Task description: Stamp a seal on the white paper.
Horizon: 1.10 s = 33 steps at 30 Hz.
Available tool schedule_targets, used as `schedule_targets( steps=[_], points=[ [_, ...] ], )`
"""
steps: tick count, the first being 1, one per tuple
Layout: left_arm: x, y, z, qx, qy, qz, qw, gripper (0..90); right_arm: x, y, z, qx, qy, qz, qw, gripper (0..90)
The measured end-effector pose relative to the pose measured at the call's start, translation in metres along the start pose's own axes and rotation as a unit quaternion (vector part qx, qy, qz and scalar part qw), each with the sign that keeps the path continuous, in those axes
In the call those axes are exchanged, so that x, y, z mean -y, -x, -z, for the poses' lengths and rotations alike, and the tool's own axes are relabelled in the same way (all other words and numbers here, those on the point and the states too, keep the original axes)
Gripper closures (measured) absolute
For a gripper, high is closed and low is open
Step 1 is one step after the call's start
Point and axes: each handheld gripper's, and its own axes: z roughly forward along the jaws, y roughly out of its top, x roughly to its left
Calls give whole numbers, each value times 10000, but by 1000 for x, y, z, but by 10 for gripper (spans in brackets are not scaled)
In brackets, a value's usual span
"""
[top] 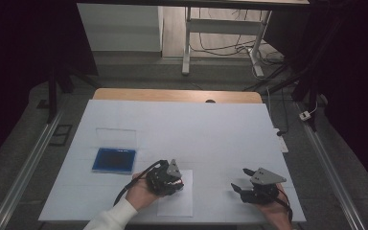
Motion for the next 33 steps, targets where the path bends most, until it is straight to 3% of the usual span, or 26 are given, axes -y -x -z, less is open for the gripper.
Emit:
schedule_targets(
  steps=[15,33],
  points=[
    [2,3,-1,-97,47,-119,9999,710,0,-1,0,4,3,34,10000,275],
    [4,0,-2,-29,108,-96,9999,710,-1,0,1,6,10,35,10000,275]
  ],
)
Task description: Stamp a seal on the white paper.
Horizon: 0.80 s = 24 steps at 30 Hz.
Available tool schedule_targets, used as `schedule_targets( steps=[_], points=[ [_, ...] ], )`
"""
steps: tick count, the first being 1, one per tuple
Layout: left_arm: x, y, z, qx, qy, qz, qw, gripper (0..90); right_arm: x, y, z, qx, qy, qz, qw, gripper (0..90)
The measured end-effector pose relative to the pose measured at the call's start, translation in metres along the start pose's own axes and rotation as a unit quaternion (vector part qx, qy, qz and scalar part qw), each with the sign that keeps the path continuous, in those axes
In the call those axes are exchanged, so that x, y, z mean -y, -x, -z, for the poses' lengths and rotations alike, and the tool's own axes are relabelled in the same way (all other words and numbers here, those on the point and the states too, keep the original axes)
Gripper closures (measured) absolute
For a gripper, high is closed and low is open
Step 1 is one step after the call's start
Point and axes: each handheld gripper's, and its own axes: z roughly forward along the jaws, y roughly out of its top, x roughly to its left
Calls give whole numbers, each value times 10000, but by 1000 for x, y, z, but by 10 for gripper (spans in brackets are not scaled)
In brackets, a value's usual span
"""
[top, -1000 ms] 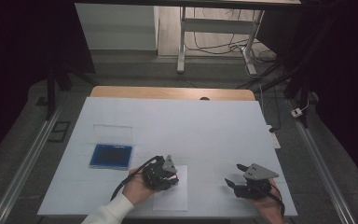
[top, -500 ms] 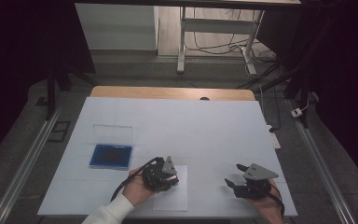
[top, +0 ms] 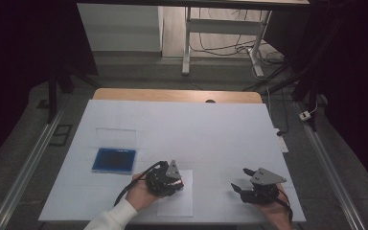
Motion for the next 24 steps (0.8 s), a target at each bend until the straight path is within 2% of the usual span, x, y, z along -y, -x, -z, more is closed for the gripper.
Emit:
schedule_targets(
  steps=[16,21,24],
  points=[
    [0,2,0,-66,15,-34,10000,707,-1,-1,2,11,36,8,10000,275],
    [0,2,4,-92,122,-3,9999,704,-1,0,3,14,37,7,10000,275],
    [0,3,5,-112,102,-35,9999,702,0,1,3,19,54,-4,10000,275]
  ],
)
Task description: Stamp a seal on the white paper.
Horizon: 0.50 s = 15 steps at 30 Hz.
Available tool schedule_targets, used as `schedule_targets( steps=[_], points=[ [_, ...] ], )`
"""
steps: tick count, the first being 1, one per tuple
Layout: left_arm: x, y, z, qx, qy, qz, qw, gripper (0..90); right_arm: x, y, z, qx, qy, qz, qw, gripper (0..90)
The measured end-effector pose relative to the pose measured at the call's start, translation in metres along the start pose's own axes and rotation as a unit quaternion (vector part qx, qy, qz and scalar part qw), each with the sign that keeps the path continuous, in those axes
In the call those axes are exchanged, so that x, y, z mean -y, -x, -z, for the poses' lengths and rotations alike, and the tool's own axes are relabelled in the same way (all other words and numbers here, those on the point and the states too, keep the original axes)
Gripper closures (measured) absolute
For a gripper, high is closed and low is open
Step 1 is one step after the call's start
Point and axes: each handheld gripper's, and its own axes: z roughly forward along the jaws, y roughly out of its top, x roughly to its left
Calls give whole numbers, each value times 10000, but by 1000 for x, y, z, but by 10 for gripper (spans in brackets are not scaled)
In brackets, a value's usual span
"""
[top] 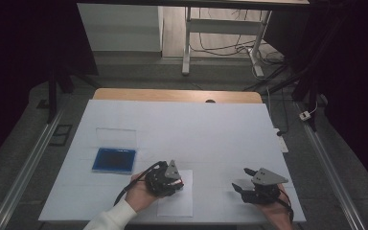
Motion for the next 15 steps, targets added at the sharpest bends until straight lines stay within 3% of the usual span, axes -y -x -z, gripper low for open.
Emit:
schedule_targets(
  steps=[2,10,15],
  points=[
    [0,-1,1,42,20,24,10000,701,0,0,0,0,-7,-3,10000,275],
    [-1,-6,22,103,683,248,9973,700,1,1,1,19,-30,-32,10000,275],
    [-1,-10,32,150,851,360,9956,698,1,1,1,23,-31,-26,10000,276]
  ],
)
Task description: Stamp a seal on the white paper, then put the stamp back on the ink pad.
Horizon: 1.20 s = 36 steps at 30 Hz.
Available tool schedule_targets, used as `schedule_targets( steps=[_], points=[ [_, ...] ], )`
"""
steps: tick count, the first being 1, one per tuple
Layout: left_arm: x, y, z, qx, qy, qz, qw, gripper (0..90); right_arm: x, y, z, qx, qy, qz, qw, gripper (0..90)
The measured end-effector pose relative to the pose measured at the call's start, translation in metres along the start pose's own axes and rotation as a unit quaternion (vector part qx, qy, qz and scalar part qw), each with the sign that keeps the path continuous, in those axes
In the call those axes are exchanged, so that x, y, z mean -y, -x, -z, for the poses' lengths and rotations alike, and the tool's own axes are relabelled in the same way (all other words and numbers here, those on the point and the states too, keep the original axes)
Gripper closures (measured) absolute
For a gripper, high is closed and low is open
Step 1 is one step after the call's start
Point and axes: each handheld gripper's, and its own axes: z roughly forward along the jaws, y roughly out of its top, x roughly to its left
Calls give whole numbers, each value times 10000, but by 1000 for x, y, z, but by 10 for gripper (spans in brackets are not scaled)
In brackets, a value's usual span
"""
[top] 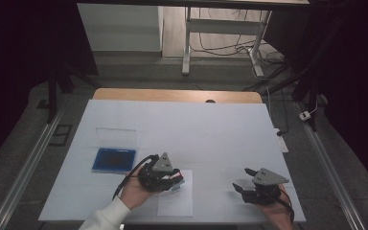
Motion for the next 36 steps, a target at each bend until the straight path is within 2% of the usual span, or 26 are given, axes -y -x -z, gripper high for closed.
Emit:
schedule_targets(
  steps=[9,17,27,36],
  points=[
    [-2,-5,18,96,240,64,9996,699,0,0,0,-5,26,-18,10000,275],
    [0,-14,36,71,473,196,9987,699,1,1,0,-1,39,-29,10000,276],
    [4,-25,51,-54,595,349,9976,700,1,1,0,-3,38,-27,10000,276],
    [15,-43,66,-177,712,591,9955,700,1,1,0,0,35,-33,10000,275]
  ],
)
